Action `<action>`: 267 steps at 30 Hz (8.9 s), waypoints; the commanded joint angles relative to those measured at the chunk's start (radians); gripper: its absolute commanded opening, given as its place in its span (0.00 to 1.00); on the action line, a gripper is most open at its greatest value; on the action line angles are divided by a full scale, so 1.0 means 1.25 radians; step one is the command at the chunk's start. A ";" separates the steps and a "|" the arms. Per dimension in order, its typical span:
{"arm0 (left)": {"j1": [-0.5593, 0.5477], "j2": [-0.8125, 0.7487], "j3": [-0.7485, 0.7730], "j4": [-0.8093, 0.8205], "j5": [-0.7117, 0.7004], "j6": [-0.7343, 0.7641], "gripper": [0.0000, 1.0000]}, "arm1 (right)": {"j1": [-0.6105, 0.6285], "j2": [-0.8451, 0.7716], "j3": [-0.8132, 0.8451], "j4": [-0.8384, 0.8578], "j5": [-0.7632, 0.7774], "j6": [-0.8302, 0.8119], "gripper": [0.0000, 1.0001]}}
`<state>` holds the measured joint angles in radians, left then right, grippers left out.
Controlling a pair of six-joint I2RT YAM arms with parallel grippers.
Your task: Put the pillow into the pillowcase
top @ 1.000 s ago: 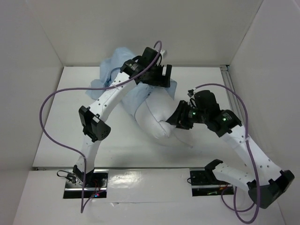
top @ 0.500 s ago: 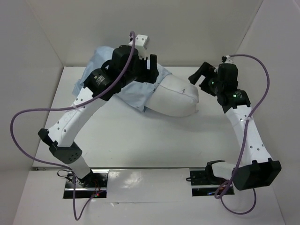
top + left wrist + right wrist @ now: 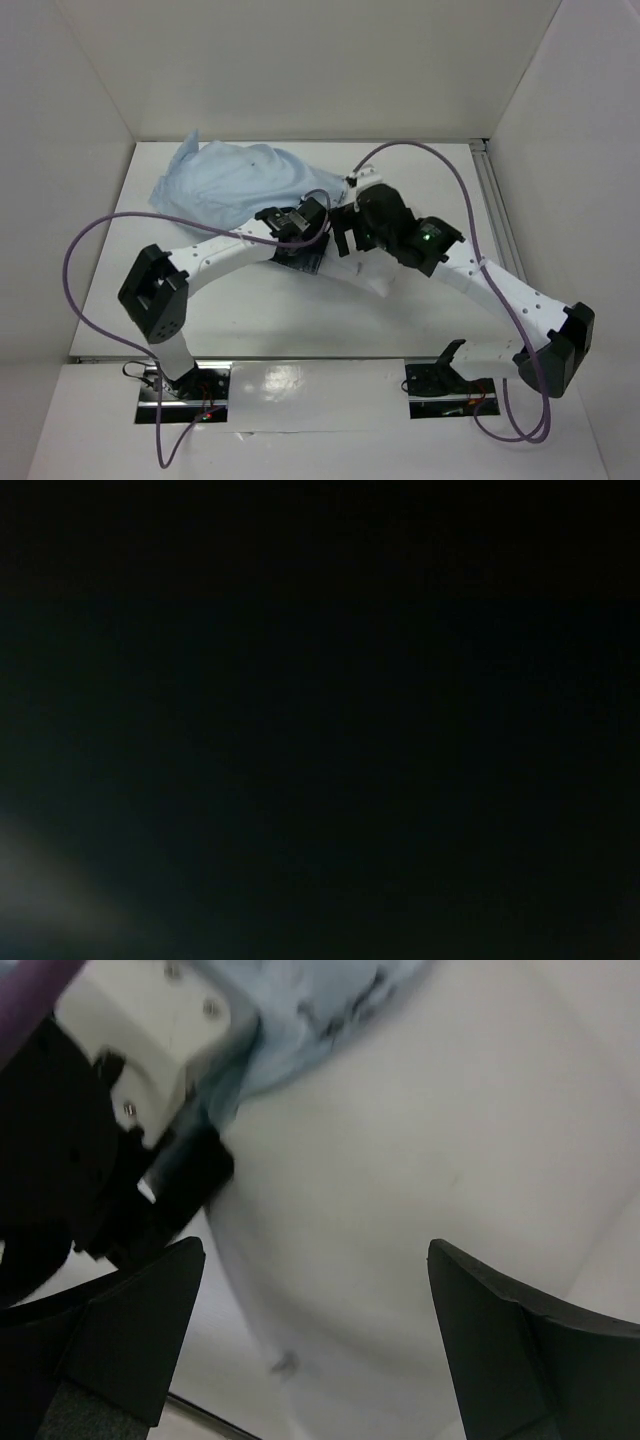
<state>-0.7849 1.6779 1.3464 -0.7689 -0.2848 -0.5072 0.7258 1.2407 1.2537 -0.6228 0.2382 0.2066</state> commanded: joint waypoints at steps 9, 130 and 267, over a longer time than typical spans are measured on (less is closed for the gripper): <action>0.014 -0.017 0.097 0.123 -0.151 -0.021 0.00 | 0.107 -0.136 -0.207 -0.017 0.238 0.009 1.00; -0.246 -0.234 -0.002 -0.004 -0.171 -0.228 0.75 | -0.403 -0.237 -0.542 0.447 -0.404 0.640 0.00; 0.195 -0.121 0.073 0.013 -0.042 0.198 0.00 | 0.308 -0.120 -0.075 -0.127 0.302 0.497 0.95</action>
<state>-0.5522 1.5814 1.4605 -0.7116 -0.3252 -0.2424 1.0805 1.2480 1.2198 -0.7387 0.5323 0.6712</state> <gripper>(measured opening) 0.107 0.960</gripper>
